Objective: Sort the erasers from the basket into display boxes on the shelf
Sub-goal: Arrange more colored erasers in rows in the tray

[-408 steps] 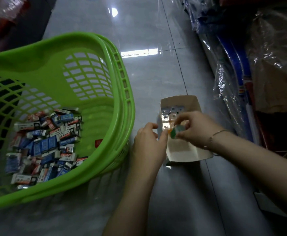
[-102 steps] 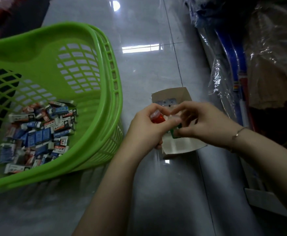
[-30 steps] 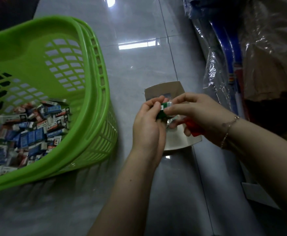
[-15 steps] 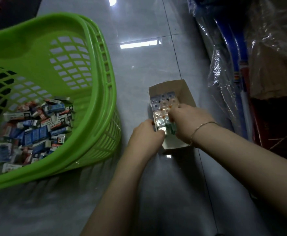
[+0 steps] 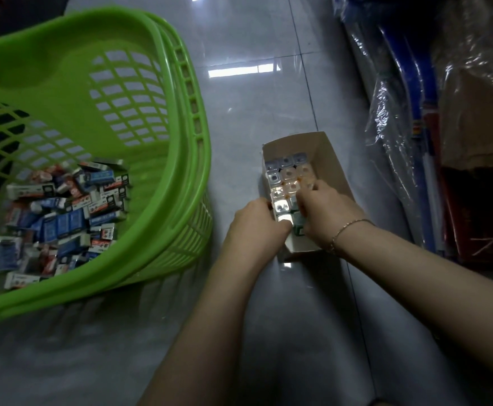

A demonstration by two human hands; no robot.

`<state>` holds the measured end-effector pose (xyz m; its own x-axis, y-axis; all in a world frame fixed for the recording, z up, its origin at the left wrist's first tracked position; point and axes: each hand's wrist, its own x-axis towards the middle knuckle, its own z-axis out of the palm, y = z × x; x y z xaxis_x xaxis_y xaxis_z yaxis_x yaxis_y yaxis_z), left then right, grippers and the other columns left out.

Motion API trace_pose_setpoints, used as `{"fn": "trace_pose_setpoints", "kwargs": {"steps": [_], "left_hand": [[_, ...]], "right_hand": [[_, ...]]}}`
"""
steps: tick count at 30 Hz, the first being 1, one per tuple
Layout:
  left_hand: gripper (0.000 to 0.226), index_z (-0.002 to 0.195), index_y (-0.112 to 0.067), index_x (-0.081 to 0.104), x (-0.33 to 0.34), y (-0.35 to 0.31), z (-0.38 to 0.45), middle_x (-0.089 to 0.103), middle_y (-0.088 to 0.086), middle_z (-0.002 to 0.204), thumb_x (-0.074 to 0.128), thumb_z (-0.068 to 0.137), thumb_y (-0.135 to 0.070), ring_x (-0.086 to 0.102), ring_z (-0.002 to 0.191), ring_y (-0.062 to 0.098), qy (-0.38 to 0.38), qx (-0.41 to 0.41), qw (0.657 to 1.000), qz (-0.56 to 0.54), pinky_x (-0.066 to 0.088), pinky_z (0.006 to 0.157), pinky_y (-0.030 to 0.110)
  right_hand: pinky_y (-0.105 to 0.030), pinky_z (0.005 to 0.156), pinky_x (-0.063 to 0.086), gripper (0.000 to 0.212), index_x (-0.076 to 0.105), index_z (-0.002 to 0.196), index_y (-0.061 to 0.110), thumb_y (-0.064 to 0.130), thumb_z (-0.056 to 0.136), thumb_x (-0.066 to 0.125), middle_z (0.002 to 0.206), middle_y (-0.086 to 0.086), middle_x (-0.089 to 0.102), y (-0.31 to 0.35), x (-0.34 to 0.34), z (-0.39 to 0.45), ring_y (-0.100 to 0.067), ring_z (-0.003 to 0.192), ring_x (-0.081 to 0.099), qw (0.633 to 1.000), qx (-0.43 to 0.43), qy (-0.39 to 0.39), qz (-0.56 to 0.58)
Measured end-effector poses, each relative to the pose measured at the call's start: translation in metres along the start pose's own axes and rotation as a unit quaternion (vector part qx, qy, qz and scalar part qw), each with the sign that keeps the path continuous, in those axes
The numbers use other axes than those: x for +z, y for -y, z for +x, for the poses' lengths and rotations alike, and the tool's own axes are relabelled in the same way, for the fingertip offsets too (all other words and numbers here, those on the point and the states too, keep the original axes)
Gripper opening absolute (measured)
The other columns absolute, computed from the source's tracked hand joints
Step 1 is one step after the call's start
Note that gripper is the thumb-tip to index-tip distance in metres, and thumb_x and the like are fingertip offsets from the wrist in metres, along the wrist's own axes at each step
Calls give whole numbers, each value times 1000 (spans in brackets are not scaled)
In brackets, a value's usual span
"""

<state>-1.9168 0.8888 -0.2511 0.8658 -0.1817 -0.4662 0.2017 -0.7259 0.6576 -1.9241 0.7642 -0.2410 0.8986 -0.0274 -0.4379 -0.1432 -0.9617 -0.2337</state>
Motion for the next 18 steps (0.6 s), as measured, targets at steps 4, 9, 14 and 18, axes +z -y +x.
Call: {"fn": "trace_pose_setpoints", "kwargs": {"steps": [4,9,14,18], "left_hand": [[19,93,-14,63,1,1,1,70,12,82,57,78,-25,66,80,31,-3,6,1000,5,53,69,36],[22,94,-15,64,1,1,1,71,11,82,59,80,-30,67,80,29,-7,8,1000,3,53,70,36],[20,94,-15,64,1,0,1,71,10,82,60,79,-27,66,81,27,-8,4,1000,17,54,71,36],[20,94,-15,63,1,-1,1,71,10,84,60,78,-26,66,82,28,-8,-1,1000,20,53,72,37]], "right_hand": [[-36,81,45,35,50,118,11,11,84,60,133,-12,37,1,3,2,-36,100,57,1000,3,3,-10],[-35,78,45,34,52,118,12,11,86,60,129,-12,45,4,5,4,-35,105,57,999,-4,-2,-43],[-33,70,39,27,54,113,12,4,87,54,118,-13,54,4,6,5,-34,104,58,993,-21,-4,-113],[-35,67,38,29,53,118,10,4,89,52,121,-13,50,3,3,5,-35,103,58,983,-67,1,-170]]}}
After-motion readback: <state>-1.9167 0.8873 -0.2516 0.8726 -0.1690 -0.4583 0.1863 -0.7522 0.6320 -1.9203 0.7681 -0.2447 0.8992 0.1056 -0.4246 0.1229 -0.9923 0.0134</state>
